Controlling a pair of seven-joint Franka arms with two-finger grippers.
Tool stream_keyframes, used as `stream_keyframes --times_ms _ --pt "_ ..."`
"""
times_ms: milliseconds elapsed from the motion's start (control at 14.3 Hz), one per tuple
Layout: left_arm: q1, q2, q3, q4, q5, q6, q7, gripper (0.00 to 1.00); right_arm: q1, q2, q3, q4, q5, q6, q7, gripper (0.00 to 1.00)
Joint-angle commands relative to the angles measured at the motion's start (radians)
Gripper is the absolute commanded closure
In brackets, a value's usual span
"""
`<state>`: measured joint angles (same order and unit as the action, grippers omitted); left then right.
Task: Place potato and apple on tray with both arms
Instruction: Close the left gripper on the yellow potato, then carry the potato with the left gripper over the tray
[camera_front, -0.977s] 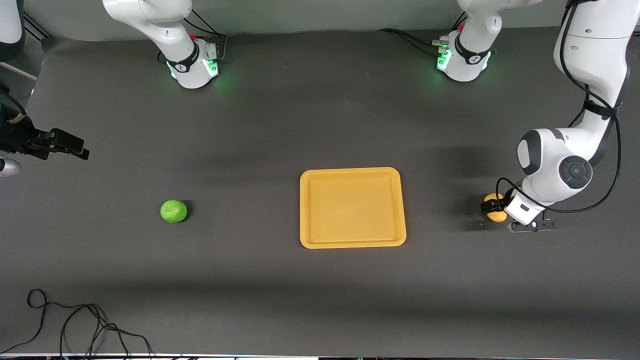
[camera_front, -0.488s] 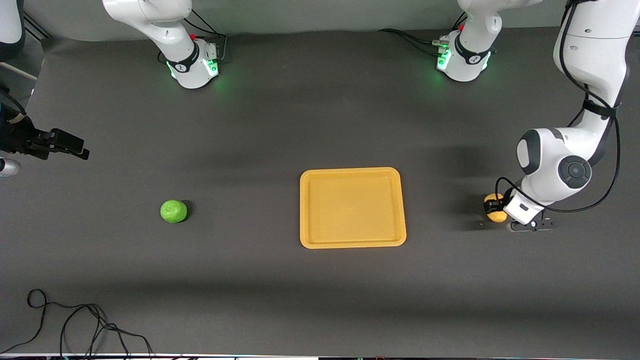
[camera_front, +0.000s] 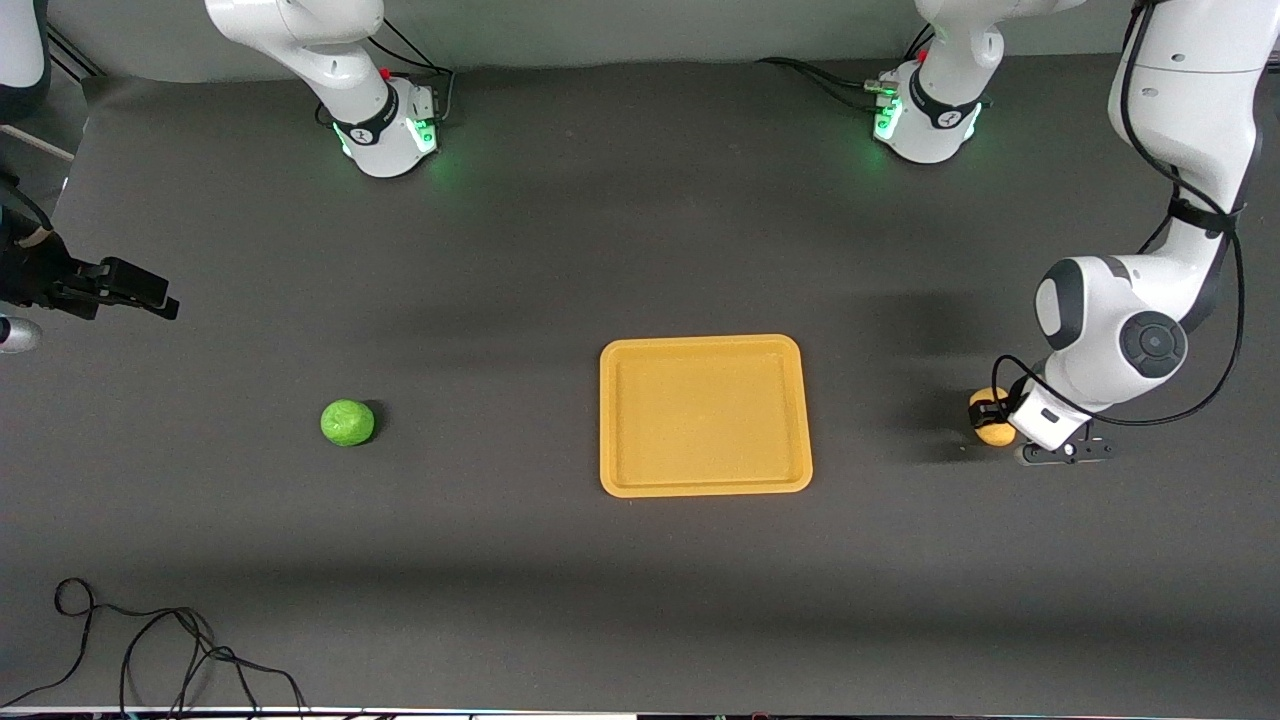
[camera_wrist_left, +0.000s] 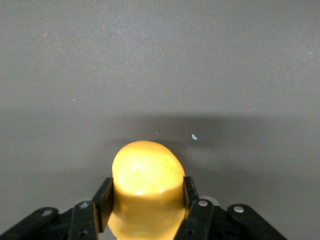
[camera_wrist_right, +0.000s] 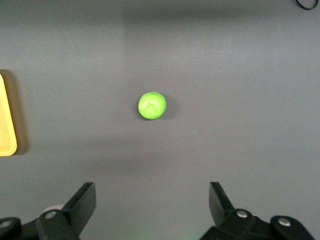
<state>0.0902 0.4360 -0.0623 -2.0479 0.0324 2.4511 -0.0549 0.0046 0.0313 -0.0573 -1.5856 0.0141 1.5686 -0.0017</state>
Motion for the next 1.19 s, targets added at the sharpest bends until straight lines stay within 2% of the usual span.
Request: stream_keyframes --times_ms 0,140,209,488,558,698,837,1116 --pt "-0.007 -0.037 -0.013 0.170 -0.008 -0.257 0.018 0.84 0.011 -0.004 -0.006 -0.005 -0.016 0.010 -0.011 0.00" --pt "-0.007 -0.037 -0.068 0.323 -0.009 -0.447 0.003 0.85 0.009 -0.004 -0.006 -0.007 -0.016 0.014 -0.011 0.00" --pt "-0.009 -0.037 -0.103 0.366 -0.012 -0.493 -0.006 0.89 0.011 -0.004 -0.006 -0.007 -0.016 0.014 -0.011 0.00" --pt "-0.029 -0.063 -0.258 0.403 0.012 -0.573 -0.216 0.91 0.011 -0.004 -0.006 -0.008 -0.016 0.014 -0.011 0.00" --pt "-0.059 -0.060 -0.270 0.414 0.008 -0.604 -0.262 0.96 0.009 -0.004 -0.006 -0.008 -0.016 0.014 -0.011 0.00" --pt "-0.139 -0.039 -0.272 0.417 0.000 -0.584 -0.443 0.98 0.009 -0.004 -0.006 -0.008 -0.016 0.014 -0.011 0.00" --pt "-0.223 0.010 -0.271 0.411 0.006 -0.505 -0.551 0.97 0.009 -0.004 -0.006 -0.008 -0.016 0.014 -0.011 0.00" --pt "-0.266 0.142 -0.271 0.352 0.007 -0.284 -0.634 0.97 0.009 -0.004 -0.006 -0.008 -0.016 0.014 -0.011 0.00"
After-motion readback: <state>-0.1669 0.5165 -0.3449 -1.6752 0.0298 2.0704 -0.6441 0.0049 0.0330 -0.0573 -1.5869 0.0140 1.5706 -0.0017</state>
